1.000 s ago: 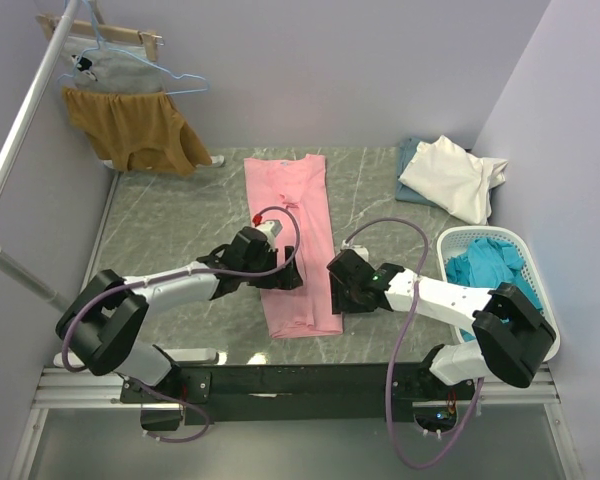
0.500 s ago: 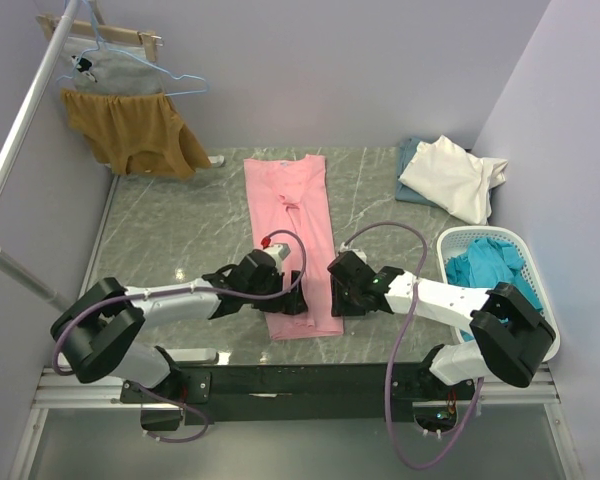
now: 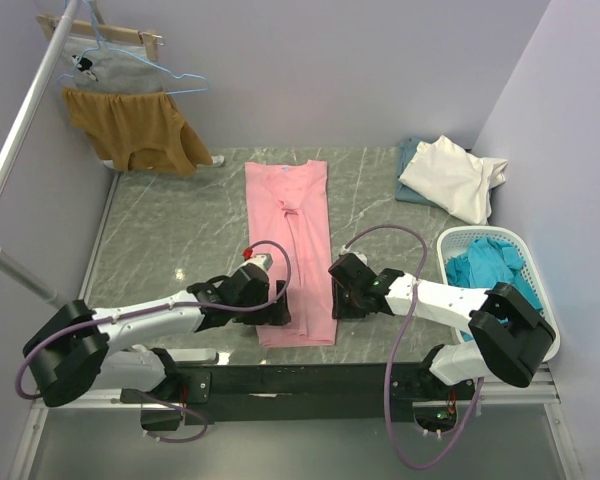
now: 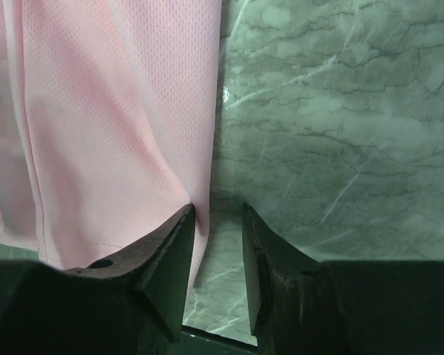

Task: Fold and stack the t-shirts
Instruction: Grab the bottom of the folded rectangular tshirt with both arms, then fold the folded rectangular tshirt in 1/3 of the way, then grab one side of the 2/3 rectangular tshirt with both arms

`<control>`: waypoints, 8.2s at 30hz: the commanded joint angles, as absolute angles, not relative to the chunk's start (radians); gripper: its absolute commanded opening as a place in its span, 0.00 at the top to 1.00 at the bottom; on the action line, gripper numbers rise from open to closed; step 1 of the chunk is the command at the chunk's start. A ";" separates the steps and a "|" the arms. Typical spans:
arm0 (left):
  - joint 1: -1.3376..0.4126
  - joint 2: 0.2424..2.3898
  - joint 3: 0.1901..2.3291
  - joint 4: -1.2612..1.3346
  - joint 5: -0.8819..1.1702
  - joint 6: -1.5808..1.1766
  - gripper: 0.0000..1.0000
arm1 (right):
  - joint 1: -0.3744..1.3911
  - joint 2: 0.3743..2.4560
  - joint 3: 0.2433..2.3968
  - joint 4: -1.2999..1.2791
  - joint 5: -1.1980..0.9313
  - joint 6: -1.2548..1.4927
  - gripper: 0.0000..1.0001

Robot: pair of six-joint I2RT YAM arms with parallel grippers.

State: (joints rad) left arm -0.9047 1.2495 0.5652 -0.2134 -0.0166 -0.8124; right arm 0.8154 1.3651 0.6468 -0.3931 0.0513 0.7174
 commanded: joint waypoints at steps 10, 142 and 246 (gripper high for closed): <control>-0.992 1.103 0.548 -0.446 -0.193 -1.045 0.00 | 0.825 1.376 0.641 -0.330 0.003 0.729 0.61; -1.086 1.046 0.721 -0.580 -0.485 -1.046 0.99 | 0.818 1.126 0.672 -0.325 -0.074 0.736 1.00; -0.443 1.384 0.681 -0.012 -0.040 -0.584 0.01 | 0.417 1.606 0.921 -0.207 -0.242 0.469 0.37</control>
